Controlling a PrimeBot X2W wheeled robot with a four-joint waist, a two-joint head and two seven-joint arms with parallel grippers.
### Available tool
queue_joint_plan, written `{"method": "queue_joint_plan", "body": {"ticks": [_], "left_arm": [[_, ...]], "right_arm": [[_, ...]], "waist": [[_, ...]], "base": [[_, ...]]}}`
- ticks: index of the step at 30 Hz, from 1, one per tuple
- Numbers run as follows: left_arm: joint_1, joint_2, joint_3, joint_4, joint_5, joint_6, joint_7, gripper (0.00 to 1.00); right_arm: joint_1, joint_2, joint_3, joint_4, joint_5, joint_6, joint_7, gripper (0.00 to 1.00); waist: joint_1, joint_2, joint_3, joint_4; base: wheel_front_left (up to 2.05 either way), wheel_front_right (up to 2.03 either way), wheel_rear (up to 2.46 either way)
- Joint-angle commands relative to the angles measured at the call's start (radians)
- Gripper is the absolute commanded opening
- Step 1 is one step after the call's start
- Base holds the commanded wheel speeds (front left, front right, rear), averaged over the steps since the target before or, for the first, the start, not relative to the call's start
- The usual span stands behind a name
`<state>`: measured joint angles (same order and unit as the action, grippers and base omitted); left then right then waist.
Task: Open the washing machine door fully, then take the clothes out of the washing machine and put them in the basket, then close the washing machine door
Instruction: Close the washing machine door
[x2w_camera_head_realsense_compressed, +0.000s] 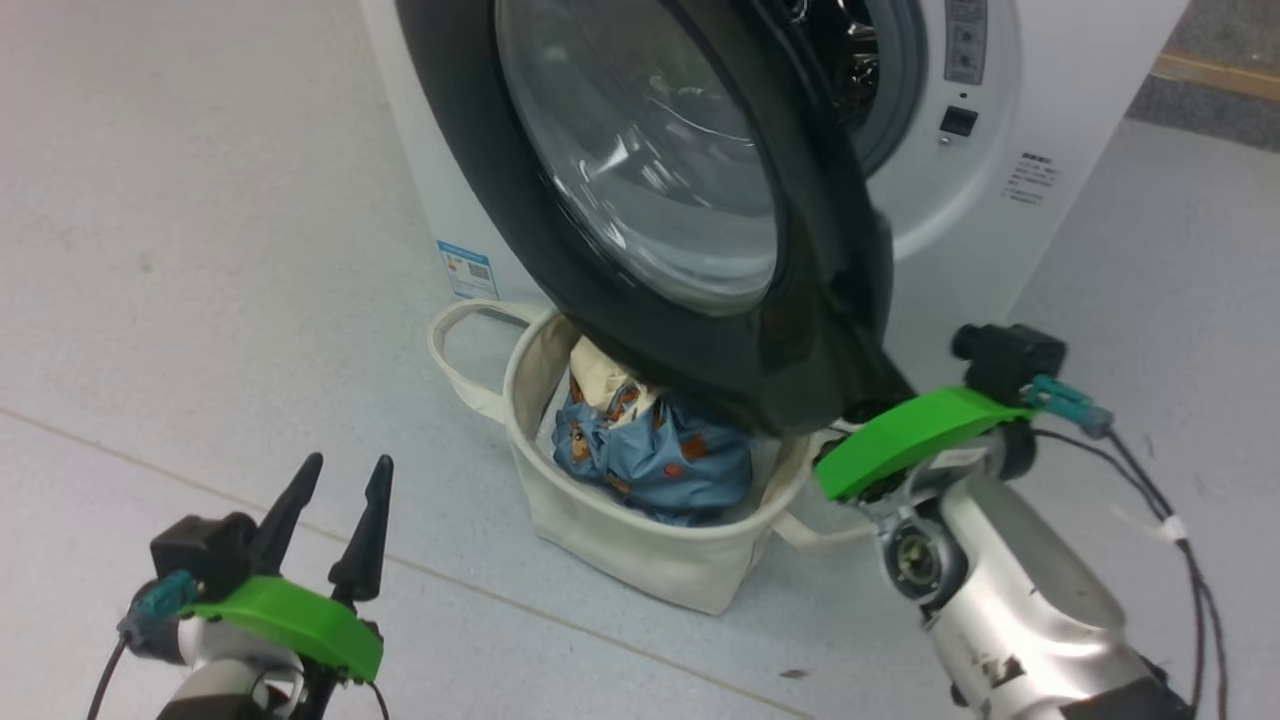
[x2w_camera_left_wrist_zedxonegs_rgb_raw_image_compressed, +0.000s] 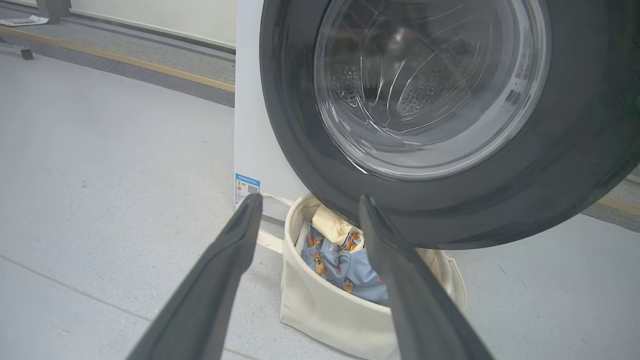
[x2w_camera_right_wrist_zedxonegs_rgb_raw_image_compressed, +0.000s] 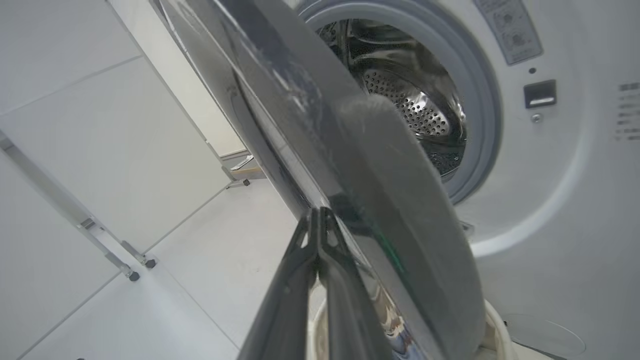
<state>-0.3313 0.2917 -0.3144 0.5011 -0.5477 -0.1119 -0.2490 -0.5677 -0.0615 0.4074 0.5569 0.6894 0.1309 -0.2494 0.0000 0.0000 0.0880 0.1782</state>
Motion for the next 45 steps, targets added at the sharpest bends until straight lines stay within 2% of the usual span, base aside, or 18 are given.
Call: {"method": "queue_joint_plan", "body": {"ticks": [1,9,17,33,42,43,44,45], "left_arm": [[-0.053,0.022,0.043,-0.029,0.006,-0.004,-0.012,1.0],[-0.073,-0.005,0.058,-0.043,0.013,-0.011,-0.013,1.0],[-0.132,-0.033,0.062,-0.044,0.03,-0.017,-0.013,1.0],[-0.177,-0.058,0.054,-0.063,0.017,-0.019,-0.013,1.0],[-0.163,-0.057,0.066,-0.065,0.014,-0.019,-0.013,1.0],[-0.161,-0.056,0.069,-0.065,0.013,-0.019,-0.013,1.0],[-0.158,-0.055,0.072,-0.065,0.013,-0.019,-0.013,1.0],[-0.154,-0.053,0.076,-0.065,0.013,-0.019,-0.013,1.0]], "right_arm": [[-0.028,0.011,-0.014,-0.026,-0.016,0.0,-0.012,0.0],[-0.173,0.011,-0.073,0.028,-0.052,0.0,-0.012,0.0],[-0.322,0.011,-0.188,0.113,-0.122,0.0,-0.012,0.0],[-0.483,0.011,-0.374,0.229,-0.248,0.0,-0.012,0.0],[-0.484,0.011,-0.402,0.244,-0.273,0.0,-0.012,0.0],[-0.48,0.011,-0.4,0.242,-0.273,0.0,-0.012,0.86],[-0.474,0.011,-0.396,0.24,-0.27,0.0,-0.012,1.0],[-0.465,0.011,-0.391,0.243,-0.262,0.0,-0.012,1.0]], "waist": [[0.0,0.0,0.013,-0.009],[0.0,0.0,0.127,-0.03],[0.0,0.0,0.236,-0.019],[0.0,0.0,0.336,0.015],[0.0,0.0,0.322,0.017],[0.0,0.0,0.318,0.015],[0.0,0.0,0.313,0.012],[0.0,0.0,0.306,0.008]], "base": [[0.0,0.0,0.0],[0.0,0.0,0.0],[0.0,0.0,0.0],[0.0,0.0,0.0],[0.0,0.0,0.0],[0.0,0.0,0.0],[0.0,0.0,0.0],[0.0,0.0,0.0]]}}
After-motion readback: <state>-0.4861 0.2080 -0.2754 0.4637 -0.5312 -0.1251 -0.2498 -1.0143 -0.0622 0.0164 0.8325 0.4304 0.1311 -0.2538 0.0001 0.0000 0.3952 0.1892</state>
